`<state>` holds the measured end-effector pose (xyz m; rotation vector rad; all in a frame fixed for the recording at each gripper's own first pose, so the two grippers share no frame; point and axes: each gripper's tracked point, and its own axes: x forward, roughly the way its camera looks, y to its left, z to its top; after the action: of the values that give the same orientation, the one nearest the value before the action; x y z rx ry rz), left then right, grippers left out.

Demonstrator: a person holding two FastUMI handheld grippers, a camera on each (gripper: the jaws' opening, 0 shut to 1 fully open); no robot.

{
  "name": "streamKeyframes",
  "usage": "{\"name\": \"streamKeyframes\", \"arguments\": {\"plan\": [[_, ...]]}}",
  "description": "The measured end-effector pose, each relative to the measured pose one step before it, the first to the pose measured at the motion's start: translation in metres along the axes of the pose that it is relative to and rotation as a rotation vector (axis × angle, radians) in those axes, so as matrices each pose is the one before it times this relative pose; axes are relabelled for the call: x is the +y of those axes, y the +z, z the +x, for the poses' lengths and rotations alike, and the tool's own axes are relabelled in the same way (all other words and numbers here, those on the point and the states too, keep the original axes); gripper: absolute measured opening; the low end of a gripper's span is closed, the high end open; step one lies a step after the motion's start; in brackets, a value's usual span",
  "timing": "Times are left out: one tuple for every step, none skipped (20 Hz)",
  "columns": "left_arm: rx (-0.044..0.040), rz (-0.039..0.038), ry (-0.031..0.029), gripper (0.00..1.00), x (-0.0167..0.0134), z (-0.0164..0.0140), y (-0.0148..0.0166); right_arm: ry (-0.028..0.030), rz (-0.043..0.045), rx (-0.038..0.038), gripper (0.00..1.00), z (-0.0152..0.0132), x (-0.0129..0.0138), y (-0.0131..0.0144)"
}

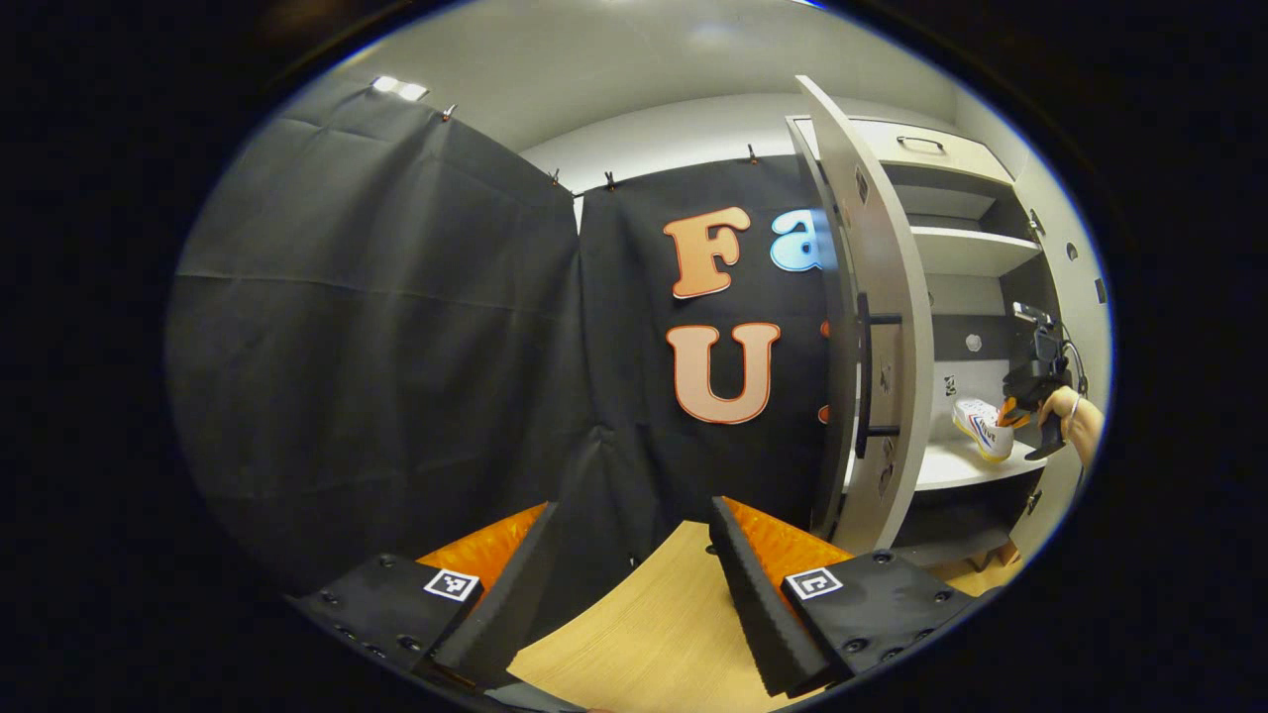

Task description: Grab one shoe with the right hand and put it into the shoe cabinet, grab the other shoe with the left hand and put it into the shoe cabinet; then close the right door with the right hand and the left door with the left hand.

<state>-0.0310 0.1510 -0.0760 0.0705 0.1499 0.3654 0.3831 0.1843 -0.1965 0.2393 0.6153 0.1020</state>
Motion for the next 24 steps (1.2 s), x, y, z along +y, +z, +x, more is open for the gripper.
{"name": "streamKeyframes", "arguments": {"plan": [[0.00074,-0.00411,-0.00109,0.96,-0.00212,0.00133,0.00194,-0.01185,-0.00281,0.00913,0.0,0.00971,-0.00428,-0.00279],[-0.00247,0.00008,0.0004,0.96,-0.00084,0.00066,0.00106,-0.00671,-0.00205,0.02073,0.0,0.00623,-0.00434,-0.00367],[-0.00116,0.00467,0.00333,0.96,-0.00203,0.00134,0.00229,-0.00647,0.00582,0.01344,0.0,0.00134,-0.00368,-0.00248],[-0.00674,0.00346,0.00192,0.96,-0.00119,-0.0003,0.0024,0.00286,0.01031,0.00479,0.0,0.00165,-0.00032,0.00058],[-0.00844,-0.00012,-0.00332,0.95,-0.00325,-0.00037,0.00297,0.00623,-0.00429,-0.01672,0.01,-0.00336,0.00143,0.0036],[-0.00517,-0.00327,-0.00854,0.95,-0.00628,-0.00125,0.00178,0.00821,-0.01371,-0.01177,0.11,-0.00547,0.00145,0.00152],[-0.00189,-0.00499,-0.01266,0.96,-0.0068,-0.00069,0.0015,0.00887,-0.01145,-0.03618,0.15,-0.00719,0.00359,0.00707],[-0.00063,-0.00281,-0.01451,0.95,-0.00564,-0.0012,0.0003,0.00527,-0.00716,-0.0365,0.27,-0.01052,0.00065,0.00863],[-0.00048,-0.00012,-0.01207,0.95,-0.00557,-0.00078,0.00076,0.01957,0.00016,-0.0208,0.31,-0.01102,0.00441,0.00602],[-0.0018,-0.0002,-0.01113,0.96,-0.00503,-0.00179,0.00068,0.01562,0.00387,-0.00681,0.35,-0.01241,0.00359,0.00208],[-0.00198,-0.00136,-0.01338,0.95,-0.00473,-0.00232,-0.00004,0.01605,0.00103,-0.00228,0.38,-0.01111,0.00327,0.00107],[-0.00266,-0.00182,-0.01333,0.95,-0.00465,-0.00363,0.00018,0.01259,-0.0052,-0.00845,0.47,-0.01173,0.00194,0.00383],[-0.00122,-0.00229,-0.0117,0.95,-0.00549,-0.00203,0.0012,0.01474,-0.00576,-0.01515,0.5,-0.01238,0.00304,0.00421],[-0.00211,-0.00305,-0.01296,0.95,-0.00676,-0.00235,0.0006,0.0223,0.00295,-0.01047,0.68,-0.01151,0.00417,0.00363],[-0.00215,-0.00395,-0.01394,0.95,-0.0052,-0.00141,0.00177,0.01924,0.00438,-0.01466,0.72,-0.0127,0.00511,0.00446],[-0.00023,-0.00354,-0.01494,0.95,-0.0061,-0.00237,-0.0001,0.01775,0.00082,-0.02118,0.8,-0.01236,0.00383,0.00664],[-0.00094,-0.00331,-0.01454,0.96,-0.00582,-0.00315,0.00002,0.01241,-0.01064,-0.01468,0.84,-0.01226,0.00297,0.00471],[0.00132,-0.00125,-0.01645,0.96,-0.00686,-0.00259,0.00001,0.01063,-0.0133,-0.01382,0.93,-0.012,0.0027,0.0032],[0.00175,0.0002,-0.01535,0.96,-0.00713,-0.00316,-0.00144,0.00556,-0.00811,-0.01769,0.94,-0.01242,0.0028,0.00494],[0.00396,0.00145,-0.01778,0.96,-0.00802,-0.00243,-0.00261,0.00263,-0.01039,-0.02179,0.94,-0.01286,0.00104,0.00594],[0.00531,0.00287,-0.01826,0.95,-0.00769,-0.00247,-0.00239,-0.00101,-0.01468,-0.02725,0.94,-0.0125,0.0003,0.00686],[0.00478,0.00228,-0.01689,0.96,-0.00626,-0.00313,-0.00356,-0.00833,-0.01805,-0.0213,0.94,-0.01285,-0.00121,0.00544],[0.00482,-0.00178,-0.01602,0.97,-0.0077,-0.00124,-0.00247,-0.00878,-0.01926,-0.02103,0.94,-0.01469,-0.00329,0.00544],[0.00714,-0.00812,-0.0157,0.96,-0.00696,-0.00116,-0.00477,-0.00668,-0.01313,-0.02339,0.94,-0.01253,-0.00354,0.00741]]}}
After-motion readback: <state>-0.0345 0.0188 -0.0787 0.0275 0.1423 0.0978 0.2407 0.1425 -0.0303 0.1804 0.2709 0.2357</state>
